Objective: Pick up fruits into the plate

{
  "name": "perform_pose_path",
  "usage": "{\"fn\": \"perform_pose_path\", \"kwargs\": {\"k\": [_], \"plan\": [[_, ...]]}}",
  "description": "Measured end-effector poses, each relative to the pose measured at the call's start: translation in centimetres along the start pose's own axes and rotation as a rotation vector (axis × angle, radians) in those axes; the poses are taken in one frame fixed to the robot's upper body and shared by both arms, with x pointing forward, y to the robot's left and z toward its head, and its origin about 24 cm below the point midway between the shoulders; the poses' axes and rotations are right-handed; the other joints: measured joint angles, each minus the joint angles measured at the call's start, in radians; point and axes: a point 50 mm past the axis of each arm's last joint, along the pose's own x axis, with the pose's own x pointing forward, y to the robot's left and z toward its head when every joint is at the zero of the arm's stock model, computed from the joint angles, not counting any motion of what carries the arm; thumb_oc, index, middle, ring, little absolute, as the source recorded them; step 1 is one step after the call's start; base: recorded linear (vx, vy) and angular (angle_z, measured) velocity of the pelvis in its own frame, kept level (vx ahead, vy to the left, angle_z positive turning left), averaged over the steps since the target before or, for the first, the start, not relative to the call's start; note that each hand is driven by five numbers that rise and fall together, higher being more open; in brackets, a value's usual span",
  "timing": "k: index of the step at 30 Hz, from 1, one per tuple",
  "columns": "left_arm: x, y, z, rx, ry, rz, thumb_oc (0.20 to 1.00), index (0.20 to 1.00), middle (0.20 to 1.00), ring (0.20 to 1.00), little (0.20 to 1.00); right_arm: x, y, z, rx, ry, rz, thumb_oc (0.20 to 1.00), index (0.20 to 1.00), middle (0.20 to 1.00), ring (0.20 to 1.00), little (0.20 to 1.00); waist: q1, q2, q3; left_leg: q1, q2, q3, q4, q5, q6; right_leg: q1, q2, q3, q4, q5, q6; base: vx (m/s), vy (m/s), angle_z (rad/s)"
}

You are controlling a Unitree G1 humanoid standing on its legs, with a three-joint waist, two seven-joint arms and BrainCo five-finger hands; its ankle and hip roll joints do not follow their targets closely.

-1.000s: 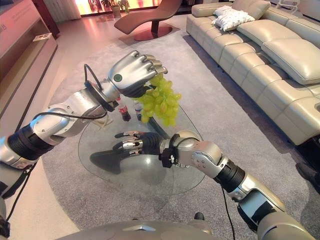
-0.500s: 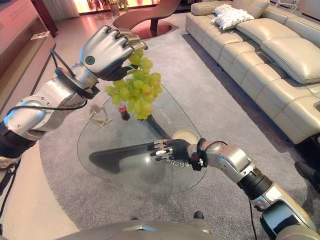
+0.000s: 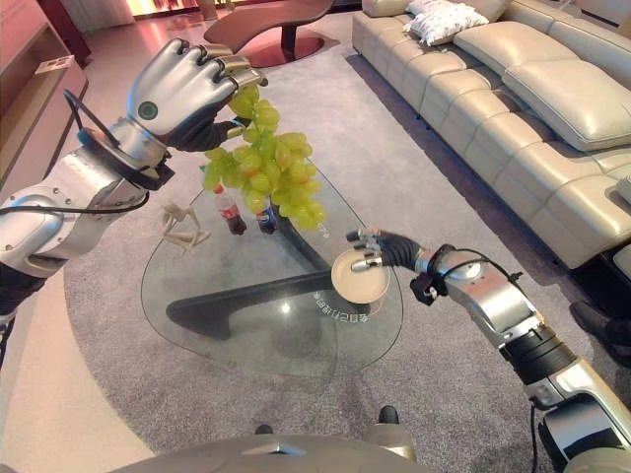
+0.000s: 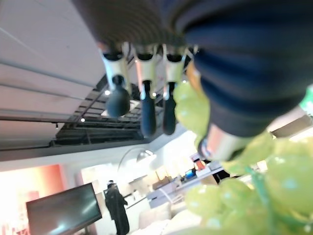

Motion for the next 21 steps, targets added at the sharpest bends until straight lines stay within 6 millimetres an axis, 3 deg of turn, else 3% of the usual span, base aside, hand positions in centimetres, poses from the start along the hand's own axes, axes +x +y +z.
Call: {"fn": "perform_pose_path", "kwargs": {"k": [4, 6, 12, 21], "plan": [[0.3, -0.3, 0.3, -0.029, -0.002, 0.014, 0.2, 0.2, 0.2, 0.2, 0.2, 1.6, 2.2, 4.5, 0.064, -0.305, 0.021, 1.0, 1.0, 1.0, 1.0, 1.0, 0.013, 0.007, 0.004, 0.001, -0.001, -0.004, 0.0, 0.0, 0.0, 0.003, -0.001, -0.003, 0.0, 0.0, 0.0, 0.0, 0.0, 0.0], [0.4, -0.2, 0.4, -0.04, 0.002, 0.024, 0.2, 0.2, 0.2, 0.2, 0.2, 1.9, 3.0, 5.5, 0.089, -0.371, 0.036, 1.0, 1.0, 1.0, 1.0, 1.0, 0.021, 0.01, 0.005, 0.0, -0.001, -0.006, 0.0, 0.0, 0.0, 0.004, -0.002, -0.005, 0.0, 0.0, 0.0, 0.0, -0.002, 0.02], [0.8, -0.5, 0.8, -0.068, 0.003, 0.005, 0.2, 0.2, 0.2, 0.2, 0.2, 2.5, 4.2, 6.6, 0.09, -0.404, 0.068, 1.0, 1.0, 1.0, 1.0, 1.0, 0.034, 0.014, 0.003, 0.0, -0.001, -0.009, 0.0, 0.001, 0.0, 0.006, -0.002, -0.009, 0.0, 0.0, 0.0, 0.0, 0.0, 0.01], [1.8, -0.4, 2.2, -0.141, -0.015, 0.045, 0.2, 0.2, 0.2, 0.2, 0.2, 4.2, 7.6, 6.8, 0.146, -0.39, 0.184, 1.0, 1.0, 1.0, 1.0, 1.0, 0.04, 0.029, -0.007, -0.001, -0.001, -0.018, 0.0, 0.003, 0.001, 0.011, -0.002, -0.016, 0.0, 0.0, 0.0, 0.0, 0.001, 0.01]]}}
